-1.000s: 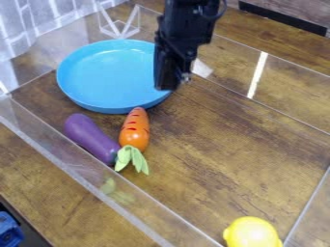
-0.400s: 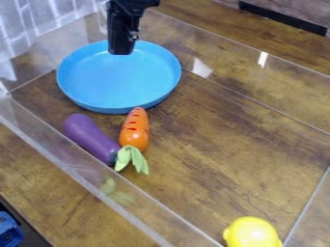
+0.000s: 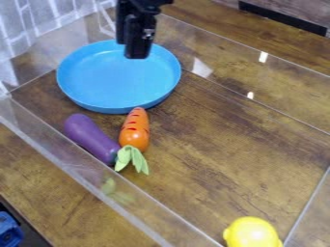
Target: Put the lemon on the blue tray
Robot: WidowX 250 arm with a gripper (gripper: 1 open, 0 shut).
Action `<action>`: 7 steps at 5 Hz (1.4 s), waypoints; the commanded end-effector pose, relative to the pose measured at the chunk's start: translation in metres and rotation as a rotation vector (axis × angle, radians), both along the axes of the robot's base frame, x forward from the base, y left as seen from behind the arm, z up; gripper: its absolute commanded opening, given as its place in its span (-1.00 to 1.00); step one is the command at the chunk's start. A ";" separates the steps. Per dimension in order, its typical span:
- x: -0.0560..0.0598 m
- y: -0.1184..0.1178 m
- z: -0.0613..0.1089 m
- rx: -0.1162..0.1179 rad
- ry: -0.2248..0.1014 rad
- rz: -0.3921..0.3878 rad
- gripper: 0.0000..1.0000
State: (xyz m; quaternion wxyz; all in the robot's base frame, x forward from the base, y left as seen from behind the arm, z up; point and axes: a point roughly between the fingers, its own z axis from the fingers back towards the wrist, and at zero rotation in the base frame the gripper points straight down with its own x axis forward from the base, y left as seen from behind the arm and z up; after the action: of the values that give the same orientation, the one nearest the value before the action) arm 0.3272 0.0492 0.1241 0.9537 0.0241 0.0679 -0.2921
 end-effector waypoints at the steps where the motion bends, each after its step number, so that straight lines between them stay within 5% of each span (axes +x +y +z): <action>1: 0.003 -0.023 0.039 0.029 -0.118 -0.042 1.00; 4: 0.000 -0.060 0.032 0.034 -0.119 -0.155 1.00; 6: -0.014 -0.112 0.010 0.072 -0.107 -0.265 1.00; 7: -0.022 -0.138 -0.009 0.098 -0.097 -0.214 1.00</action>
State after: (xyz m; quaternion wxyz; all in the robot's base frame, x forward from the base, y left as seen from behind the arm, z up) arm 0.3051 -0.0876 0.1043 0.9156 0.0890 0.0522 -0.3887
